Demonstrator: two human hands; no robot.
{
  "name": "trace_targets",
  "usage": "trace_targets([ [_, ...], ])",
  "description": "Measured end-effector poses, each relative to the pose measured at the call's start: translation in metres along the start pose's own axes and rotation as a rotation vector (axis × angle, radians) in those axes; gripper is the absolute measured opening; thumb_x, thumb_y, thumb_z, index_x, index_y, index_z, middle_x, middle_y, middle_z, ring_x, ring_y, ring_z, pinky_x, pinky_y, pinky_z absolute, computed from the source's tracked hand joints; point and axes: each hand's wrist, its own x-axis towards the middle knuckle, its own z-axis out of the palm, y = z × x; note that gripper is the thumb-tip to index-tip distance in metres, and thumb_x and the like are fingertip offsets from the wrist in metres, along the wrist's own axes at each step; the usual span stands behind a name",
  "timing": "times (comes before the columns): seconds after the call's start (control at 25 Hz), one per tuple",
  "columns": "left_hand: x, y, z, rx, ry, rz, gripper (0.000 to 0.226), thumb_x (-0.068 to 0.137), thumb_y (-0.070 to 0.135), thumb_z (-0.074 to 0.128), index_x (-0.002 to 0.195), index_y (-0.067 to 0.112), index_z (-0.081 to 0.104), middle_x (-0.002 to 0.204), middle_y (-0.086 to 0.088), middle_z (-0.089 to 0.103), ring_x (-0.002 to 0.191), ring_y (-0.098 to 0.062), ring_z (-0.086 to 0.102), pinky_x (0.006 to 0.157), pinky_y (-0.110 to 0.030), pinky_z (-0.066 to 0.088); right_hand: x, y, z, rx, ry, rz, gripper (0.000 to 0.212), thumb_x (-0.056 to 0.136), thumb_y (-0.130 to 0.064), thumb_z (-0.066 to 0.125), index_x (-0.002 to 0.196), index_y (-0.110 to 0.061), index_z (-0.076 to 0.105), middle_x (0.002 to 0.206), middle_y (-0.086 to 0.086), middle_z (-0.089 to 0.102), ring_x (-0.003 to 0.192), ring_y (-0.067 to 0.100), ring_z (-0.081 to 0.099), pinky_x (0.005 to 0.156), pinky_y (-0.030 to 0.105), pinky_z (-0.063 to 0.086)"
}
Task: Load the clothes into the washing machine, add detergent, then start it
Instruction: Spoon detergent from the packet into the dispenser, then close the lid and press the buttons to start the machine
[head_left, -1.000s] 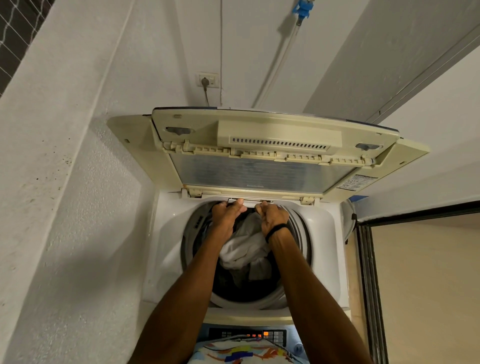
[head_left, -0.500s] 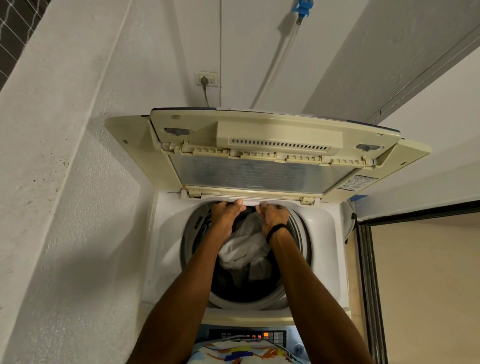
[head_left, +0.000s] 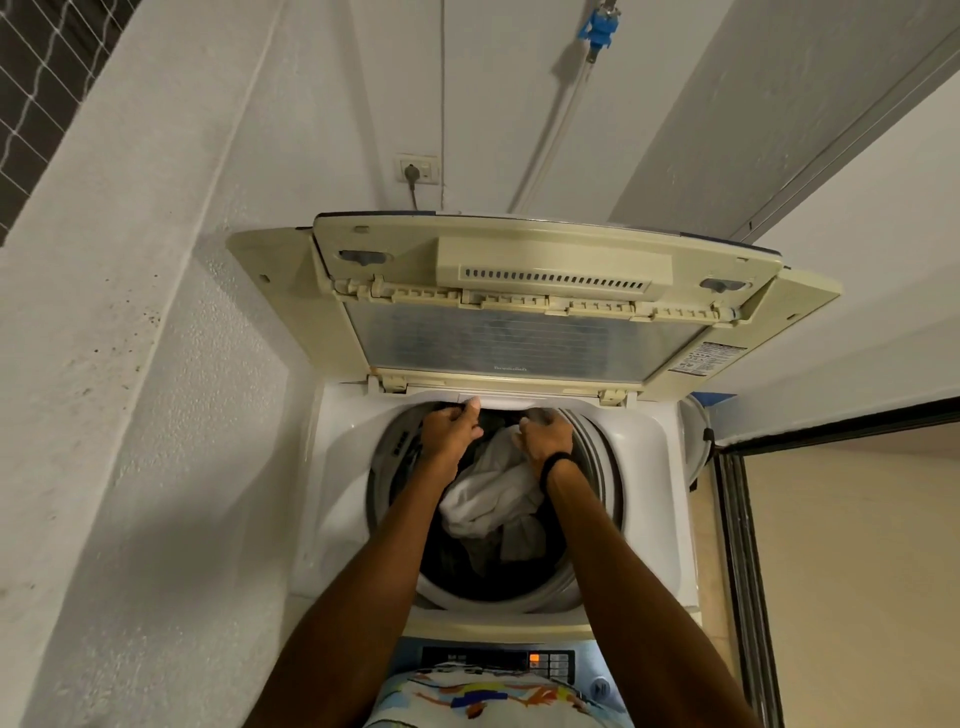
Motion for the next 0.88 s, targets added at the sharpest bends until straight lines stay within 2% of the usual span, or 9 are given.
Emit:
trace_targets([
  [0.12, -0.017, -0.001, -0.01, 0.073, -0.029, 0.043, 0.024, 0.093, 0.028, 0.065, 0.08, 0.008, 0.065, 0.084, -0.016, 0.066, 0.086, -0.027, 0.068, 0.076, -0.033, 0.061, -0.006, 0.005, -0.004, -0.307, 0.005, -0.104, 0.032, 0.088, -0.018, 0.066, 0.117, -0.006, 0.066, 0.111, 0.012, 0.07, 0.105, 0.028, 0.065, 0.099, 0.041, 0.051],
  [0.2, -0.039, 0.009, -0.021, 0.137, -0.031, 0.091, 0.019, 0.092, 0.029, 0.065, 0.095, 0.01, 0.066, 0.092, -0.016, 0.07, 0.088, -0.029, 0.071, 0.086, -0.045, 0.059, -0.017, 0.006, -0.008, -0.373, -0.048, -0.216, 0.015, 0.083, -0.022, 0.067, 0.096, -0.015, 0.072, 0.102, 0.013, 0.074, 0.098, 0.029, 0.069, 0.094, 0.045, 0.054],
  [0.28, -0.065, 0.029, -0.033, 0.252, -0.001, 0.243, 0.021, 0.085, 0.037, 0.063, 0.096, 0.019, 0.068, 0.095, -0.015, 0.074, 0.087, -0.028, 0.072, 0.086, -0.049, 0.058, -0.032, -0.002, -0.015, -0.377, -0.095, -0.381, 0.004, 0.076, -0.031, 0.067, 0.077, -0.027, 0.067, 0.093, 0.012, 0.076, 0.092, 0.031, 0.071, 0.088, 0.05, 0.056],
  [0.4, -0.124, 0.09, -0.052, 0.364, 0.079, 0.588, 0.025, 0.089, 0.039, 0.062, 0.104, 0.022, 0.071, 0.1, -0.004, 0.076, 0.09, -0.017, 0.072, 0.084, -0.039, 0.059, -0.101, -0.052, -0.041, -0.369, -0.122, -0.681, 0.026, 0.079, -0.05, 0.064, 0.078, -0.025, 0.068, 0.081, 0.003, 0.076, 0.08, 0.026, 0.072, 0.075, 0.049, 0.058],
  [0.48, -0.169, 0.146, -0.06, 0.326, 0.187, 0.86, 0.024, 0.096, 0.037, 0.059, 0.112, 0.022, 0.069, 0.101, 0.004, 0.075, 0.091, -0.007, 0.07, 0.078, -0.025, 0.059, -0.159, -0.101, -0.065, -0.308, -0.076, -0.954, 0.029, 0.088, -0.05, 0.06, 0.086, -0.023, 0.07, 0.073, -0.001, 0.073, 0.071, 0.018, 0.071, 0.067, 0.041, 0.06],
  [0.6, -0.206, 0.223, -0.059, 0.251, 0.411, 1.24, 0.022, 0.097, 0.035, 0.057, 0.109, 0.022, 0.07, 0.101, 0.01, 0.072, 0.094, -0.005, 0.066, 0.078, -0.021, 0.053, -0.223, -0.174, -0.095, -0.219, 0.189, -1.328, 0.023, 0.095, -0.04, 0.059, 0.099, -0.022, 0.072, 0.082, -0.006, 0.074, 0.076, 0.004, 0.069, 0.071, 0.018, 0.053],
  [0.68, -0.196, 0.255, -0.048, 0.441, 0.414, 1.262, 0.034, 0.096, 0.046, 0.051, 0.112, 0.022, 0.069, 0.11, 0.008, 0.071, 0.105, -0.012, 0.059, 0.086, -0.026, 0.047, -0.219, -0.208, -0.096, -0.323, 0.329, -1.414, 0.034, 0.095, -0.046, 0.054, 0.108, -0.019, 0.07, 0.099, -0.003, 0.075, 0.091, 0.009, 0.067, 0.082, 0.024, 0.051],
  [0.76, -0.172, 0.261, -0.038, 0.834, 0.353, 1.172, 0.05, 0.096, 0.061, 0.037, 0.115, 0.026, 0.066, 0.116, 0.005, 0.069, 0.111, -0.017, 0.056, 0.096, -0.034, 0.039, -0.191, -0.222, -0.088, -0.622, 0.37, -1.407, 0.05, 0.095, -0.055, 0.045, 0.115, -0.017, 0.068, 0.109, 0.005, 0.073, 0.104, 0.021, 0.063, 0.093, 0.034, 0.045],
  [0.88, -0.157, 0.254, -0.03, 1.132, 0.384, 1.1, 0.062, 0.094, 0.07, 0.023, 0.112, 0.026, 0.063, 0.114, 0.0, 0.068, 0.107, -0.022, 0.056, 0.096, -0.04, 0.032, -0.17, -0.216, -0.08, -0.895, 0.442, -1.327, 0.063, 0.095, -0.063, 0.026, 0.11, -0.017, 0.067, 0.099, 0.01, 0.071, 0.097, 0.028, 0.06, 0.09, 0.039, 0.042],
])
